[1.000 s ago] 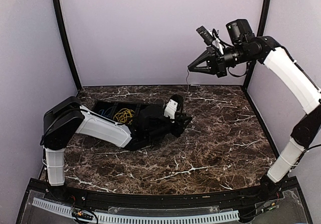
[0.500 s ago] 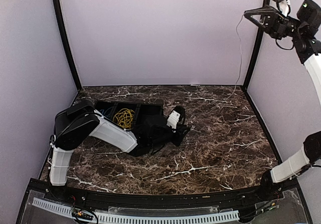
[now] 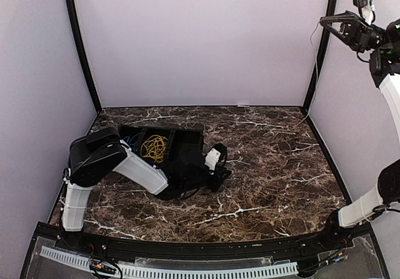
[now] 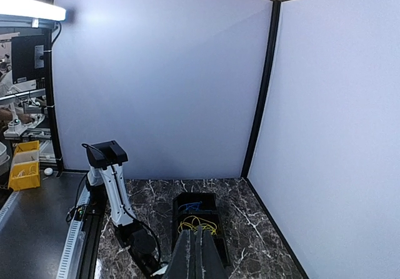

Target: Untangle the cables

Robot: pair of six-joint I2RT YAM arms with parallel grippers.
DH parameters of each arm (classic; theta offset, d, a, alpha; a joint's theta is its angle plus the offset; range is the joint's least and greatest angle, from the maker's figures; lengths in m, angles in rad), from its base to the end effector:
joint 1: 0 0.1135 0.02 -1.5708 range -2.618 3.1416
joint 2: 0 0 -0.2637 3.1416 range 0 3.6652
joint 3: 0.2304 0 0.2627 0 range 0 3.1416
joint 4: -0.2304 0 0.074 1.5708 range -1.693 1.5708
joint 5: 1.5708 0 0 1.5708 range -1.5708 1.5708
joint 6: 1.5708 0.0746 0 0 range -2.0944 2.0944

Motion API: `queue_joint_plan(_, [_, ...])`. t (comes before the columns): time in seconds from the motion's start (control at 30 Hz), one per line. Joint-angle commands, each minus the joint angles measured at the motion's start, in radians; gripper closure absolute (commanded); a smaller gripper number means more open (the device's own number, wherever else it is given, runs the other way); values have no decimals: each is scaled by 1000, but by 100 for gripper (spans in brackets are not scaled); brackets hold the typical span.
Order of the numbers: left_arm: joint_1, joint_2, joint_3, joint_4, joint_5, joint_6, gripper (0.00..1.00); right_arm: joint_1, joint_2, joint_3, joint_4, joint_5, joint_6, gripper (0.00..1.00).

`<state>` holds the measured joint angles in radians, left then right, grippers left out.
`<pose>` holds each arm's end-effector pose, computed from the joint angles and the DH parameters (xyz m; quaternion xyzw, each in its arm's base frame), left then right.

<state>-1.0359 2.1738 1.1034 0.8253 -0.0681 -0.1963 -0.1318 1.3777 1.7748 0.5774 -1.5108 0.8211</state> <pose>0.2536 -0.4180 0.0991 0.3020 0.7279 -0.3335 0.5174 0.2339 0.0441 0.5915 -0.4843 0.4906 0.4247 0.5869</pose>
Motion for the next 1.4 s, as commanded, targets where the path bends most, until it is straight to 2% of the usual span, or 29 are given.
queue_joint_plan(0.0, [1, -144, -76, 58, 37, -17, 68, -25, -25, -123, 19, 9, -28, 100])
queue_joint_plan(0.1, [-10, -228, -128, 150, 65, -17, 53, -26, -48, -222, -8, 23, -80, 100])
queue_joint_plan(0.27, [-45, -300, -114, 218, 105, 30, 47, -26, -85, -332, -205, 69, -286, 100])
queue_joint_plan(0.37, [-64, -312, -56, 204, 115, 53, 45, -25, -107, -395, -265, 88, -357, 100])
queue_joint_plan(0.6, [-76, -208, 138, 98, 194, 91, 44, 6, -144, -518, -345, 117, -450, 100])
queue_joint_plan(0.8, [-88, -79, 348, -4, 244, 128, 41, 58, -173, -524, -522, 165, -606, 100])
queue_joint_plan(1.07, [-105, 50, 502, -124, 269, 176, 40, 109, -201, -531, -573, 189, -638, 100])
queue_joint_plan(1.17, [-107, 84, 538, -158, 258, 179, 42, 119, -210, -535, -573, 196, -639, 100])
queue_joint_plan(1.23, [-107, 96, 556, -170, 232, 187, 47, 124, -214, -535, -574, 197, -641, 100])
queue_joint_plan(1.33, [-107, 104, 573, -183, 209, 190, 66, 124, -217, -534, -597, 200, -645, 100])
queue_joint_plan(1.37, [-107, 104, 573, -185, 203, 190, 75, 124, -217, -534, -602, 201, -648, 100])
